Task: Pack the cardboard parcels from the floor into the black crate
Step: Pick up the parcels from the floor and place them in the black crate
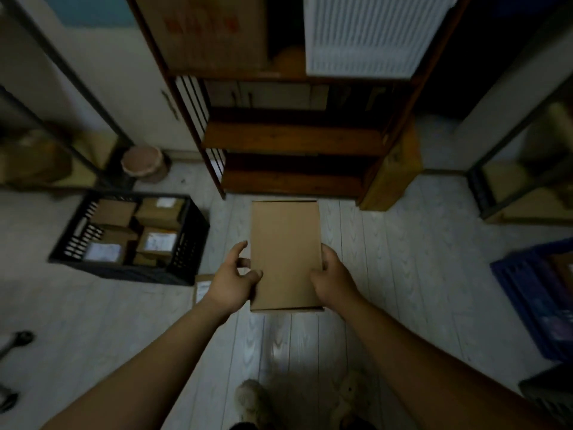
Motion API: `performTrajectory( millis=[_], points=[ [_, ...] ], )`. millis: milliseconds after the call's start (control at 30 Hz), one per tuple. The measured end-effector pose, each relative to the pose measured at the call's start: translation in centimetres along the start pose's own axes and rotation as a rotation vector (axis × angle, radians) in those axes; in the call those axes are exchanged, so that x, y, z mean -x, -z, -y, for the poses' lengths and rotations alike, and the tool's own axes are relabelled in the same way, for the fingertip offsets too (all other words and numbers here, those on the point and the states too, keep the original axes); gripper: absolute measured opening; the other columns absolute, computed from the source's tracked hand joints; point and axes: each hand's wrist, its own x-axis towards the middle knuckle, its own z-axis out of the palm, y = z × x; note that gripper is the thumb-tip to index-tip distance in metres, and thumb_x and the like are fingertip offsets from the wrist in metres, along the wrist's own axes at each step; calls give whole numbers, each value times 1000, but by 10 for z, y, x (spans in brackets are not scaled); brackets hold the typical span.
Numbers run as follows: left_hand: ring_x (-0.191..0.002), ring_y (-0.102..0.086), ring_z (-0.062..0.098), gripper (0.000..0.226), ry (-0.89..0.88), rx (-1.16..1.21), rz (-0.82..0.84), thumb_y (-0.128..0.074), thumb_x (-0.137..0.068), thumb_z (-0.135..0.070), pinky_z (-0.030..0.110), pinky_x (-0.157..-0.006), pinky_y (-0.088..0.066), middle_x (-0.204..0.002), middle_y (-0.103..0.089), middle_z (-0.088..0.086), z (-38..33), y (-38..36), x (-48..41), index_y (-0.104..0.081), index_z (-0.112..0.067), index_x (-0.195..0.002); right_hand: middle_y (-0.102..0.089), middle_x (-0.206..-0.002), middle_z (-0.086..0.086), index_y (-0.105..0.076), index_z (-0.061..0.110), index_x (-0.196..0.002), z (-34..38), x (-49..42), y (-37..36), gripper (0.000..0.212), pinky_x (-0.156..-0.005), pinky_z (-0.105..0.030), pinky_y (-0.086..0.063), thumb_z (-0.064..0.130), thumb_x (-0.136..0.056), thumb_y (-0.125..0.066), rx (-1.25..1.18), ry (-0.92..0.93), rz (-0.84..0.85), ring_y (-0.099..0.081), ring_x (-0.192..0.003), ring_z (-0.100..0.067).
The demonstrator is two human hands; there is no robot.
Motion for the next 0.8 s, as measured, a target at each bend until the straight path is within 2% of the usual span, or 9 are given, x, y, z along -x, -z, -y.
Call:
performTrajectory(
  millis=[67, 133, 200, 300, 367, 500, 633, 700, 800],
  points=[
    [-89, -61, 22, 54, -43, 0, -25, -55, -92, -11, 47, -75, -57, -106, -54, 1, -27, 23, 22, -34, -26, -140, -57, -129, 1, -40, 24, -142, 36, 24, 4, 53, -97, -30, -46, 5, -93, -51, -33, 69, 3, -55, -119, -20],
    [-90, -59, 19, 51, -85, 1, -51, -55, -93, -12, 46, -74, -57, -107, -54, -2, -50, 41, 38, -36, -25, -138, -60, -126, 3, -40, 28, -140, 67, 42, 8, 53, -98, -35, -48, 9, -93, -54, -42, 126, 10, -58, -115, -19],
    [-89, -57, 13, 50, -140, -10, -84, -55, -93, -14, 33, -68, -53, -109, -54, -6, -72, 55, 55, -37, -26, -138, -59, -127, 4, -38, 32, -140, 94, 54, 13, 53, -98, -40, -49, 15, -93, -56, -52, 161, 7, -58, -114, -19],
    [-94, -55, 11, 49, -214, -9, -165, -57, -91, -19, 19, -62, -42, -117, -56, -4, -99, 70, 80, -40, -26, -137, -56, -132, 0, -32, 28, -145, 128, 67, 24, 61, -93, -36, -49, 15, -92, -59, -103, 188, -1, -55, -119, -21],
    [-92, -58, 12, 46, -208, 62, -205, -59, -91, -19, 22, -64, -46, -112, -59, -3, -110, 78, 99, -43, -25, -134, -54, -134, -6, -24, 25, -149, 146, 76, 31, 69, -89, -35, -48, 13, -92, -60, -130, 193, 13, -55, -118, -23],
    [-96, -61, 24, 44, -148, 102, -225, -57, -90, -12, 47, -82, -54, -107, -59, 3, -118, 96, 133, -46, -31, -128, -54, -131, -11, -19, 24, -151, 167, 89, 33, 73, -82, -32, -48, 10, -92, -59, -119, 239, 124, -57, -106, -20],
    [-98, -59, 21, 37, -165, 45, -235, -51, -95, -13, 39, -81, -53, -113, -58, -1, -129, 122, 158, -49, -34, -125, -37, -149, -8, -7, 42, -149, 190, 97, 30, 88, -99, -48, -45, 16, -88, -66, -225, 300, 62, -45, -129, -29],
    [-103, -55, 20, 39, -201, 8, -277, -50, -95, -14, 38, -87, -49, -118, -55, -3, -134, 140, 166, -49, -31, -130, -36, -150, -6, -13, 46, -147, 203, 103, 26, 83, -93, -51, -50, 16, -89, -65, -297, 330, 47, -46, -128, -30],
    [-107, -56, 24, 48, -248, 125, -417, -56, -93, -14, 40, -89, -50, -126, -53, 3, -132, 175, 171, -42, -24, -137, -49, -136, -3, -33, 35, -142, 224, 114, 5, 61, -72, -38, -55, 11, -93, -59, -444, 353, 72, -57, -101, -18]
  ],
)
